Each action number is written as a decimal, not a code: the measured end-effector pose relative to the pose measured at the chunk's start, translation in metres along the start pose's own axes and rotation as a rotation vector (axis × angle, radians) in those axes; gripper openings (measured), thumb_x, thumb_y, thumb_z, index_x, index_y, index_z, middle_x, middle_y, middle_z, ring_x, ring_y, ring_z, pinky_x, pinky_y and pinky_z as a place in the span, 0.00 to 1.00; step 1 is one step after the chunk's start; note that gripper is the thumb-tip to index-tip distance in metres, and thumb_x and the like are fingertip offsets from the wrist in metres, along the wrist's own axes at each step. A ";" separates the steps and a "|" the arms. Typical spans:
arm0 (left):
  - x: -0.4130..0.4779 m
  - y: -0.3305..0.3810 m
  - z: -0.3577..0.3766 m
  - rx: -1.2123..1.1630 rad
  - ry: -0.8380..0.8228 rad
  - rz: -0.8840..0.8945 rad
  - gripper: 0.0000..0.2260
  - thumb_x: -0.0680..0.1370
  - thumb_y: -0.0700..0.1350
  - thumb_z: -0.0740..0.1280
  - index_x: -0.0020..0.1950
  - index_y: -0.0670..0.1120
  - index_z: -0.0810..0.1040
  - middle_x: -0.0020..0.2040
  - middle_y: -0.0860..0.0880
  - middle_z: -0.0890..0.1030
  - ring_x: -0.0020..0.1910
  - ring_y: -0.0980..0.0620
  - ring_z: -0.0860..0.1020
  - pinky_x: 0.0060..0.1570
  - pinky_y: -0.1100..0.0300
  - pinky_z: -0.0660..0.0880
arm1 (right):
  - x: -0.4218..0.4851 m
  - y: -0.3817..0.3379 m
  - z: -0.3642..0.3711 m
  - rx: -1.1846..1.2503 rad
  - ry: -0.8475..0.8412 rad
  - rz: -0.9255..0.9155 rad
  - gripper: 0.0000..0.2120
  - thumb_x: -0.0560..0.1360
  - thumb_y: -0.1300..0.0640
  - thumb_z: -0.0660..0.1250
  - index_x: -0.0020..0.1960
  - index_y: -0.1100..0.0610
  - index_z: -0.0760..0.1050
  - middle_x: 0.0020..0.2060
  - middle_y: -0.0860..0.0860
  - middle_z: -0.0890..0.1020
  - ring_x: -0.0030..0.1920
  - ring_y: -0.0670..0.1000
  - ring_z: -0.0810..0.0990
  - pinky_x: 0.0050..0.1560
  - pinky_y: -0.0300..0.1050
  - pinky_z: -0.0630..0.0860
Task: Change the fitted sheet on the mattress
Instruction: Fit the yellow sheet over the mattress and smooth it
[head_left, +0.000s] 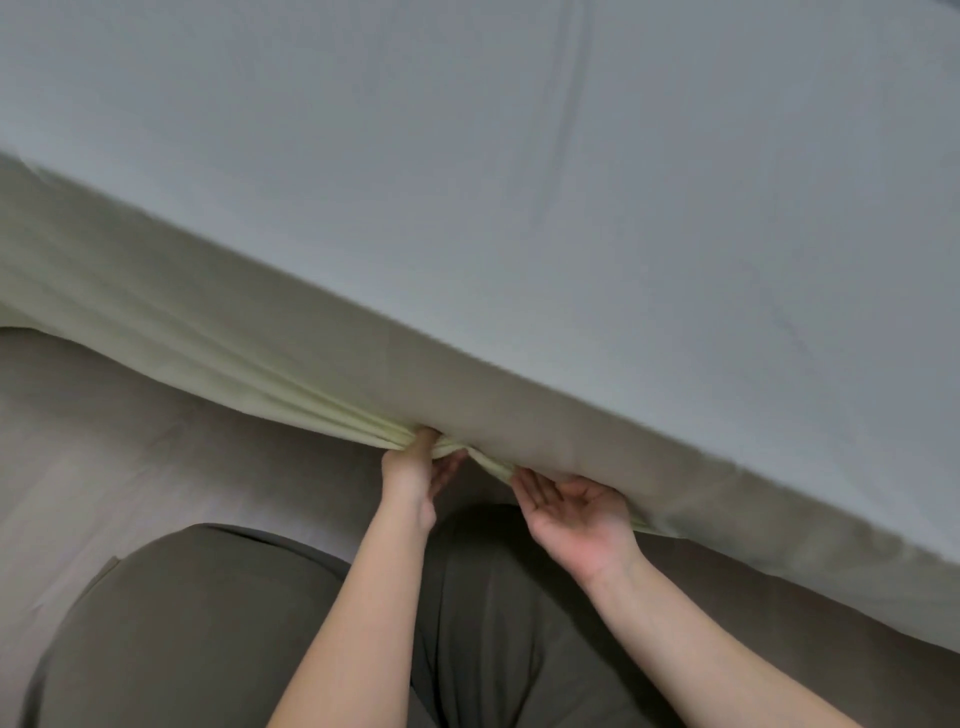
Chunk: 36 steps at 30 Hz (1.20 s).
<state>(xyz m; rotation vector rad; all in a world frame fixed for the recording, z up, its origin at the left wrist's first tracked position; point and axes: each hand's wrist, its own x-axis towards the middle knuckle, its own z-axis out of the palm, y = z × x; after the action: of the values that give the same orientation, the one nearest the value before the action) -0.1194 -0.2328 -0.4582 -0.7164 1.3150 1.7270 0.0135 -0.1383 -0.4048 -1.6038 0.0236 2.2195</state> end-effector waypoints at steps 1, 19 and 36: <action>-0.001 0.003 0.000 -0.106 -0.045 -0.056 0.04 0.78 0.41 0.66 0.51 0.43 0.76 0.46 0.42 0.81 0.38 0.48 0.82 0.36 0.60 0.78 | 0.000 0.000 0.000 0.003 -0.012 0.003 0.30 0.67 0.73 0.50 0.67 0.64 0.71 0.61 0.65 0.77 0.60 0.66 0.74 0.68 0.61 0.67; -0.013 0.000 0.004 -0.555 -0.456 -0.014 0.13 0.64 0.28 0.58 0.41 0.42 0.75 0.36 0.46 0.79 0.40 0.48 0.78 0.62 0.52 0.69 | -0.004 -0.007 0.012 0.108 -0.137 0.061 0.15 0.79 0.55 0.63 0.63 0.58 0.77 0.56 0.62 0.82 0.57 0.63 0.80 0.54 0.61 0.78; -0.011 0.044 -0.035 0.048 -0.152 0.176 0.10 0.79 0.46 0.63 0.52 0.43 0.80 0.50 0.43 0.85 0.50 0.48 0.83 0.55 0.53 0.75 | -0.053 0.066 0.042 -0.992 -0.364 -0.011 0.19 0.76 0.66 0.58 0.65 0.56 0.75 0.64 0.52 0.79 0.62 0.52 0.77 0.61 0.49 0.73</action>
<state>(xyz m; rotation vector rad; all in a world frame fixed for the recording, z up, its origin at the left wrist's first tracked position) -0.1535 -0.2744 -0.4377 -0.4436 1.3412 1.8441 -0.0324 -0.2056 -0.3568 -1.5121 -1.3584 2.6350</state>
